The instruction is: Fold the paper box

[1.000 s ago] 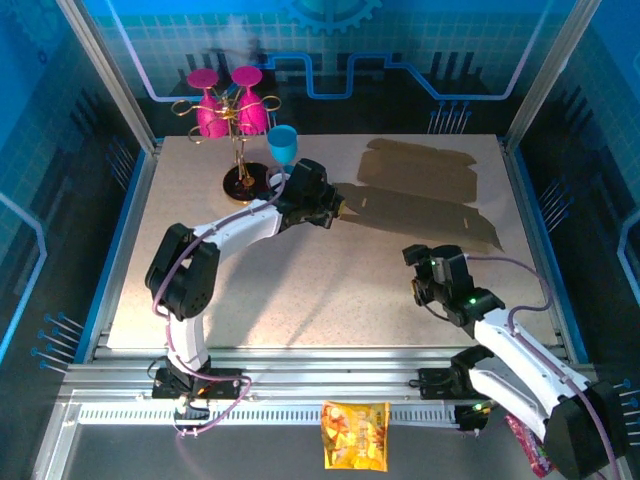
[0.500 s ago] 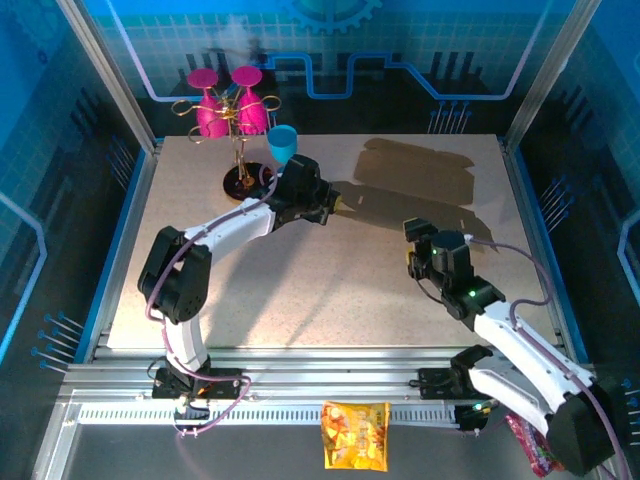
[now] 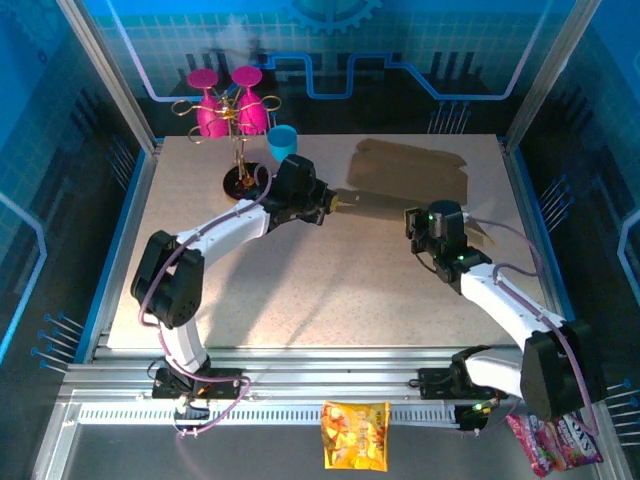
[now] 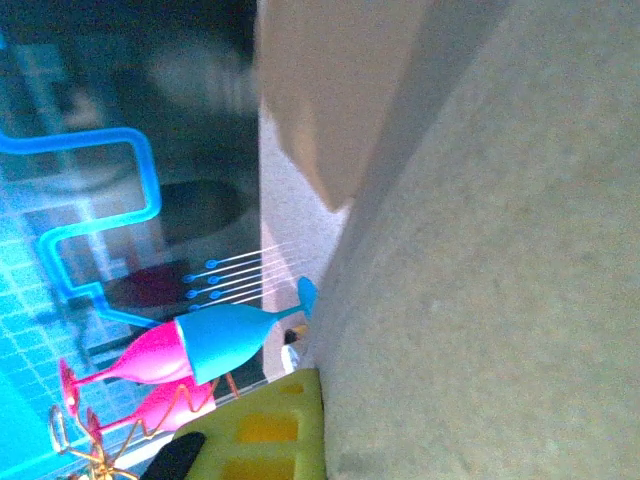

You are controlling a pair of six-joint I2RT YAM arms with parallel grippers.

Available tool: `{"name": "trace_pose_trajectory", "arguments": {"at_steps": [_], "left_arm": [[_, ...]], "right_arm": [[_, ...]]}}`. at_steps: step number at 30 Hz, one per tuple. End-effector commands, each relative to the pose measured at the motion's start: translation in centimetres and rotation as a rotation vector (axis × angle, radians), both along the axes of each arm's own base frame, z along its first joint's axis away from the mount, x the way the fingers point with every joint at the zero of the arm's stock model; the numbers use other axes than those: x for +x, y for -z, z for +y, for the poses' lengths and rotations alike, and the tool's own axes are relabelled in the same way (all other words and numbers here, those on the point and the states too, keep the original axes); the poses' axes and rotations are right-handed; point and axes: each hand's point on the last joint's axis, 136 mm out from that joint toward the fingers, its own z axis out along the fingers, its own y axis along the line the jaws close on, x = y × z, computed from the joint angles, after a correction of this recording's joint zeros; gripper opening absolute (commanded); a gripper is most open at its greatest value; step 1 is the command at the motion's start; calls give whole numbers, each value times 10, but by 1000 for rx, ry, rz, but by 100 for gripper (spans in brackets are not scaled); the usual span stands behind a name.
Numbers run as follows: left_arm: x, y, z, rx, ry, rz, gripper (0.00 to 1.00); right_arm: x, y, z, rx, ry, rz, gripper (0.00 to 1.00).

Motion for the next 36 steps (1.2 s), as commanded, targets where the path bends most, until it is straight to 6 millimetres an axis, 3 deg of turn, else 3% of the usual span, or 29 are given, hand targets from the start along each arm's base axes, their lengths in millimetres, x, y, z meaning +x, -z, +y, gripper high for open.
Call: {"name": "trace_pose_trajectory", "arguments": {"at_steps": [1, 4, 6, 13, 17, 20, 21, 24, 28, 32, 36], "left_arm": [[-13, -35, 11, 22, 45, -52, 34], [-17, -73, 39, 134, 47, -142, 56], [-20, -102, 64, 212, 26, -213, 60], [-31, -184, 164, 408, -160, -412, 59], [-41, -219, 203, 457, -253, -482, 58], [-51, -240, 222, 505, -289, -535, 56], [-53, -243, 227, 513, -297, -540, 56], [-60, -236, 239, 514, -310, -510, 53], [-62, -218, 239, 484, -272, -446, 52], [-55, -199, 216, 408, -139, -393, 52], [-43, -186, 185, 306, -19, -361, 54]], "right_arm": [[10, -41, -8, -56, -8, -64, 0], [13, -92, -14, -141, -27, -130, 0], [12, -123, -15, -166, -40, -151, 0], [-11, -243, 4, -176, -111, -265, 0], [-29, -295, 21, -127, -113, -321, 0], [-30, -318, 35, -103, -119, -316, 0], [-26, -317, 37, -83, -108, -292, 0], [13, -293, 37, -14, -34, -192, 0], [77, -239, 51, 16, -16, -30, 0], [125, -185, 68, 8, -46, 88, 0], [150, -152, 72, -27, -74, 130, 0]]}}
